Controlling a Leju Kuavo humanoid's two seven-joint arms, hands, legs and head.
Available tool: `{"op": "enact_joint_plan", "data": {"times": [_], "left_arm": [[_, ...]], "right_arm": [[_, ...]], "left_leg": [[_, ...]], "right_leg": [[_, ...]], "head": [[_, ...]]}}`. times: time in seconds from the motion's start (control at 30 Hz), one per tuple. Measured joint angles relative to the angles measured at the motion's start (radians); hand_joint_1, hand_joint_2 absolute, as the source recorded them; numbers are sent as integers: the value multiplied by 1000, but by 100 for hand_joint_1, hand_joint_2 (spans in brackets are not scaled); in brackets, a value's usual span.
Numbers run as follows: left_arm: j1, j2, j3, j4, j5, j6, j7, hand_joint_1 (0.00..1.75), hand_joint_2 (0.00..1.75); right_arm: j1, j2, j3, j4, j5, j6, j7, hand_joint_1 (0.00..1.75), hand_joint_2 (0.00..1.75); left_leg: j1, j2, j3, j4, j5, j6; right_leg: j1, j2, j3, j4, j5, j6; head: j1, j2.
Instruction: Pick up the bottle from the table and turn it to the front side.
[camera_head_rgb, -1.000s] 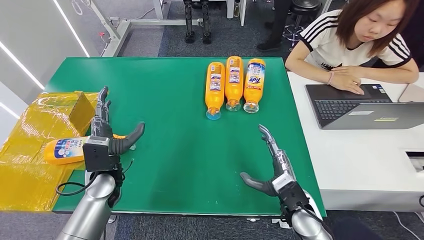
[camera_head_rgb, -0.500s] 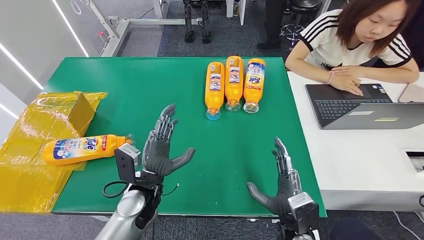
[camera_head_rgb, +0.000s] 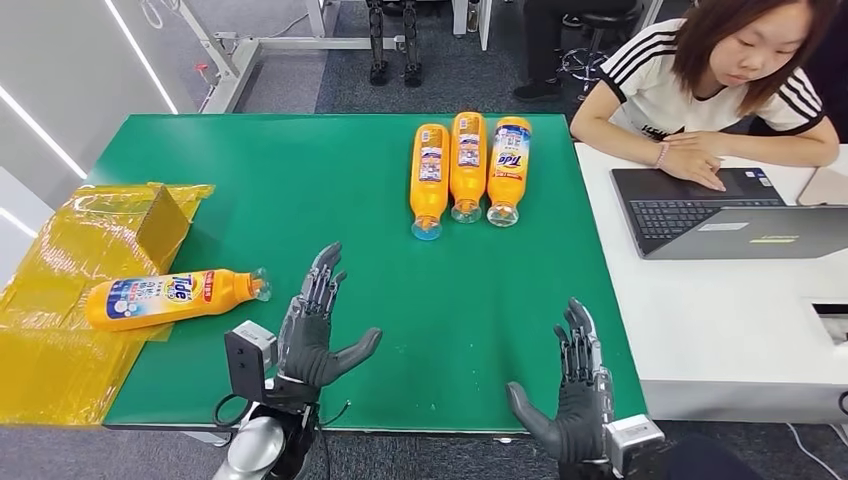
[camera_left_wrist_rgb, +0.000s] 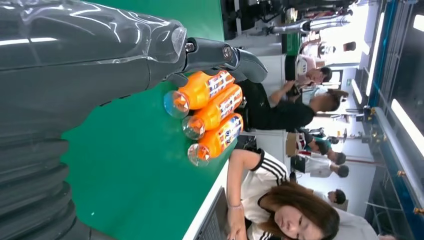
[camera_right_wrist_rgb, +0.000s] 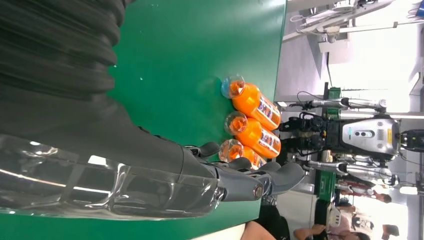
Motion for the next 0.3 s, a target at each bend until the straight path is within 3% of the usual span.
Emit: {"op": "enact_joint_plan", "data": {"times": [0.3], "left_arm": [[48,1,45,-62,-35,42,-6,0,175]], "right_arm": [[4,13,-10,-1,12,27,0,0,175]], "left_leg": [[0,0,0,0,0,0]], "right_leg": [[0,0,0,0,0,0]], "head": [[0,0]]}}
